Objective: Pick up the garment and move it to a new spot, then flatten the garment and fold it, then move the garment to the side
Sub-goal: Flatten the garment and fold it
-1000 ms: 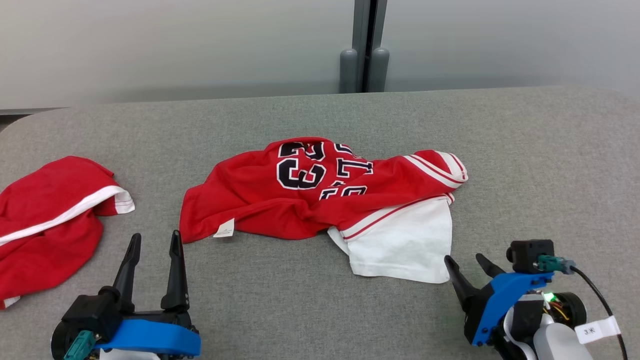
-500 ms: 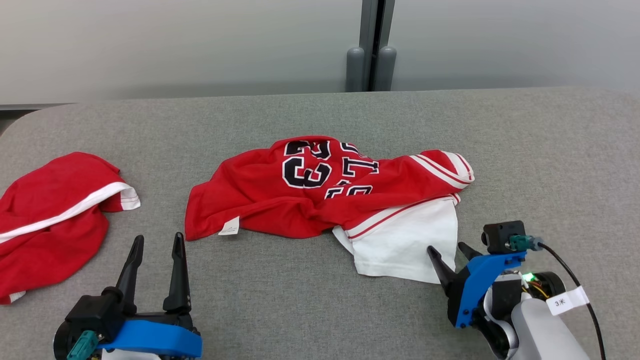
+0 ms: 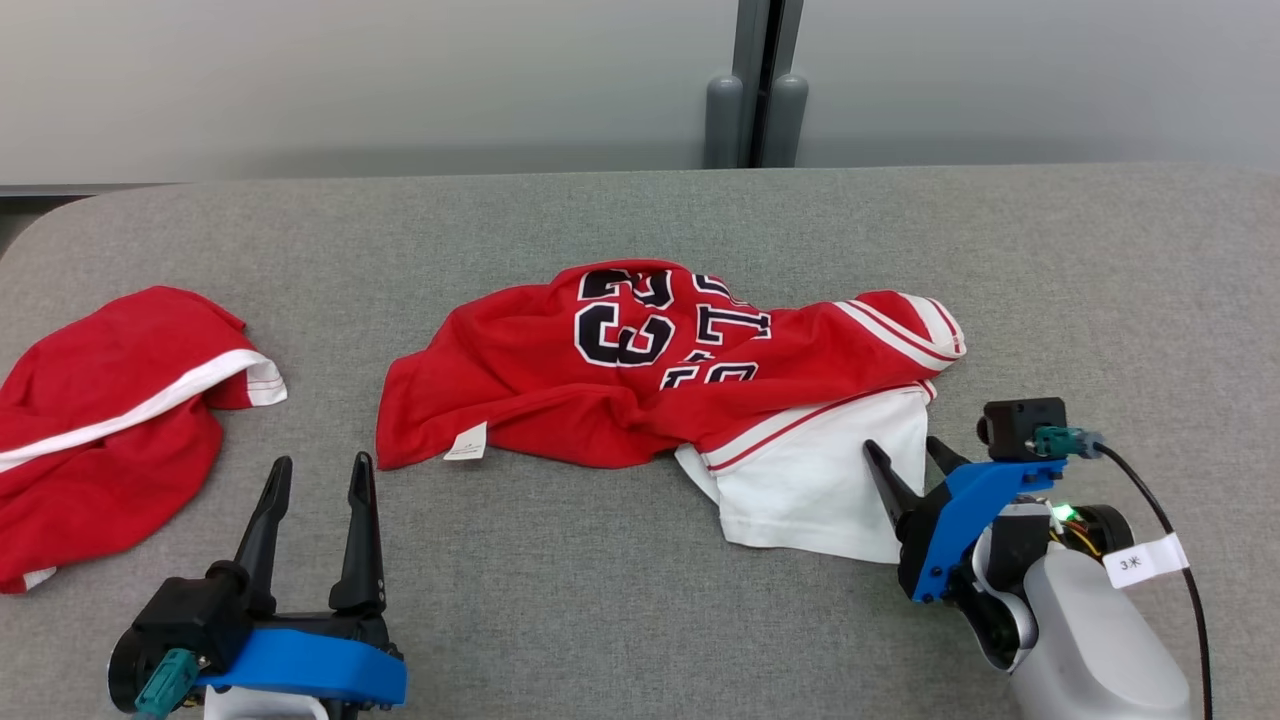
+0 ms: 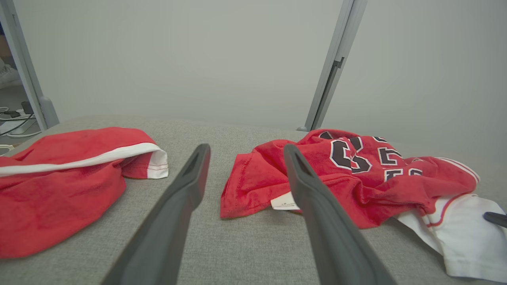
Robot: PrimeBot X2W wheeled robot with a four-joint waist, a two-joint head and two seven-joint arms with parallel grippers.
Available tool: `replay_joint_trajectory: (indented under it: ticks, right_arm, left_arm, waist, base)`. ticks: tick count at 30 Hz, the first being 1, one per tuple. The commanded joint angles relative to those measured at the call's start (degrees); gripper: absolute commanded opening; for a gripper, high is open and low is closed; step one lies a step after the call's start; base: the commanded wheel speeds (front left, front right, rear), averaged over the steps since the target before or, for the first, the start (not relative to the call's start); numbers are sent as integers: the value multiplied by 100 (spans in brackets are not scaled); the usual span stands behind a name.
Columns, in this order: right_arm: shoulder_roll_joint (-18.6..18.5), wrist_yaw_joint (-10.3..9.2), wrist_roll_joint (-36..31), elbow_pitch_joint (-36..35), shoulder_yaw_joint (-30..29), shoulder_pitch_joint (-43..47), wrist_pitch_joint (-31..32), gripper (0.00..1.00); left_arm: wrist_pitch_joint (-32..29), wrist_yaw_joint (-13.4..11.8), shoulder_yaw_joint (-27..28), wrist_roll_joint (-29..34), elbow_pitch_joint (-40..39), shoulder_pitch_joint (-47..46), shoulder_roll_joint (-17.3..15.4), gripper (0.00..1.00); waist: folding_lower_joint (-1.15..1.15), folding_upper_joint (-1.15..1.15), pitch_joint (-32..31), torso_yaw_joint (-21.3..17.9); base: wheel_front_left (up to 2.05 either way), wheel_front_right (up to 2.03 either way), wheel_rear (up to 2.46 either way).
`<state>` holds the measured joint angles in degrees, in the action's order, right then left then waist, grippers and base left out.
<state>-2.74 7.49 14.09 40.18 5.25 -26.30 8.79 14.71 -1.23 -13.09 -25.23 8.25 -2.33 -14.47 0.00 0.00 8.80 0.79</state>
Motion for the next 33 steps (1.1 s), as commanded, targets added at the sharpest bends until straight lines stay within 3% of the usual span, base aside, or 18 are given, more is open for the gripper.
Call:
replay_joint_trajectory:
  ticks: [1,8,17,20,22,24,25,27,33]
  right_arm:
    - [-22,2,-18,137,-155,-113,-100,100]
    - [-18,2,98,474,40,-250,-257,100]
    - [-21,2,465,246,470,-220,-443,100]
    - [-19,2,519,184,510,-228,-409,95]
    - [-20,2,473,213,536,-271,-347,80]
    - [-20,2,422,279,518,-348,-279,46]
    - [-20,2,422,279,518,-348,-279,46]
    - [-19,2,370,367,481,-413,-245,0]
    - [-21,2,230,464,213,-516,-356,0]
  left_arm:
    - [-9,-27,-5,-15,-20,-99,-29,100]
    - [-10,-49,2,-31,-44,-114,-74,100]
    - [-14,-77,-19,-74,-55,-130,-96,100]
    - [-13,-79,-22,-85,-57,-119,-108,100]
    - [-15,-77,-29,-82,-60,-125,-117,100]
    - [-20,-73,-39,-87,-61,-150,-120,100]
    - [-20,-73,-39,-87,-61,-150,-120,100]
    - [-23,-71,-54,-86,-66,-177,-117,100]
    - [-14,-100,-36,-96,-93,-127,-147,100]
  waist:
    - [0,0,16,21]
    - [0,0,58,33]
    - [0,0,30,26]
    - [0,0,25,24]
    - [0,0,30,33]
    - [0,0,42,55]
    - [0,0,42,55]
    - [0,0,60,92]
    - [0,0,72,142]
  base:
    - [0,0,0]
    - [0,0,0]
    - [0,0,0]
    - [0,0,0]
    - [0,0,0]
    - [0,0,0]
    - [0,0,0]
    - [0,0,0]
    - [0,0,0]
